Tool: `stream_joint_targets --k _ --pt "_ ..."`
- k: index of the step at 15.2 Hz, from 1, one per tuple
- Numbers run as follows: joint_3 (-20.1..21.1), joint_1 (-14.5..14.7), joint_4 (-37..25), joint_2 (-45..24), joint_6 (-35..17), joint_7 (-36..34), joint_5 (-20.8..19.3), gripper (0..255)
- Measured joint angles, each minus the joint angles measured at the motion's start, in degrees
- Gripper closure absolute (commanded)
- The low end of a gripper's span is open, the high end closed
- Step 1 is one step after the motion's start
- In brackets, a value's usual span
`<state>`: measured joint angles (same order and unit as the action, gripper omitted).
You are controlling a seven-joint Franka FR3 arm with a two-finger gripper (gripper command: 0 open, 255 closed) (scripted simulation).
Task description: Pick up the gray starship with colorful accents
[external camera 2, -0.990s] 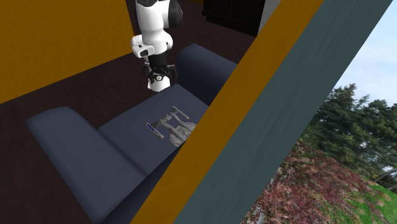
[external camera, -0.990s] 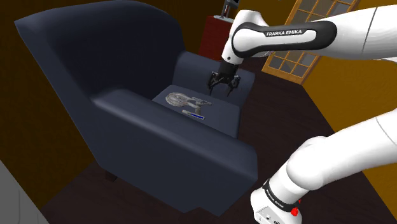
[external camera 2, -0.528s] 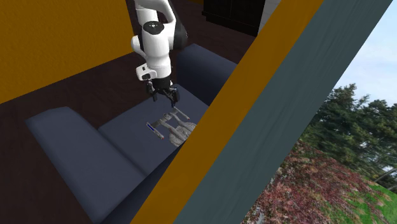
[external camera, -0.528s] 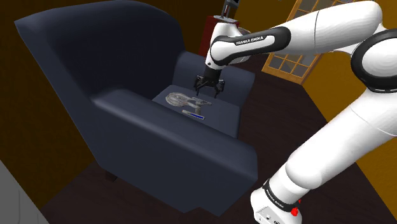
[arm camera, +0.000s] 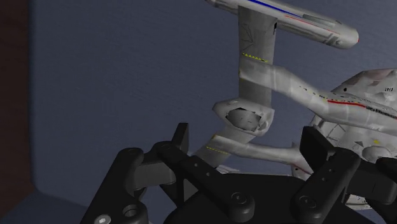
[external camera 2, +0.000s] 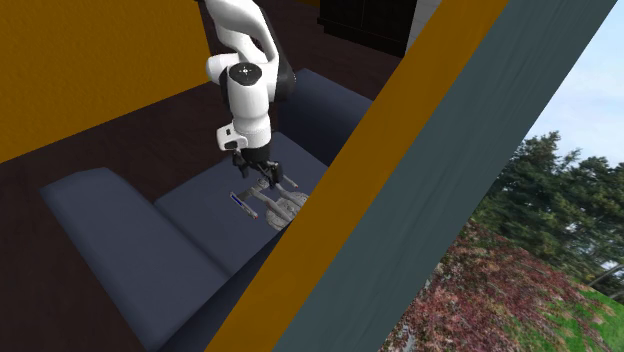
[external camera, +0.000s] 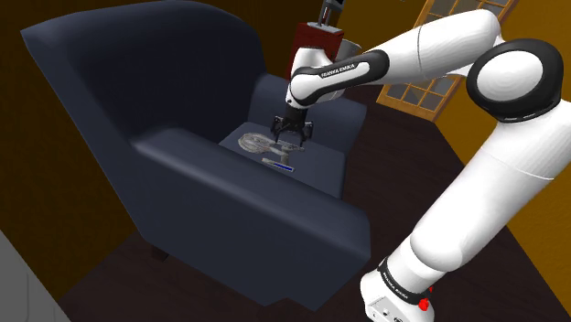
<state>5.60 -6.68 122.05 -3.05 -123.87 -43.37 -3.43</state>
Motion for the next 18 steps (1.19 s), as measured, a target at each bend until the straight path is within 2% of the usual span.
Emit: stream_joint_targets --k 3,4,14,18 --pt "-0.1 0.0 0.9 -0.9 -1.8 -0.1 -0.2 0" --pt "-0.1 0.0 1.0 -0.9 -1.9 -0.1 -0.2 255" --pt "-0.1 0.0 1.0 -1.0 -2.0 -0.2 -0.2 255" --pt "0.0 0.0 0.0 0.1 0.1 0.0 0.0 255"
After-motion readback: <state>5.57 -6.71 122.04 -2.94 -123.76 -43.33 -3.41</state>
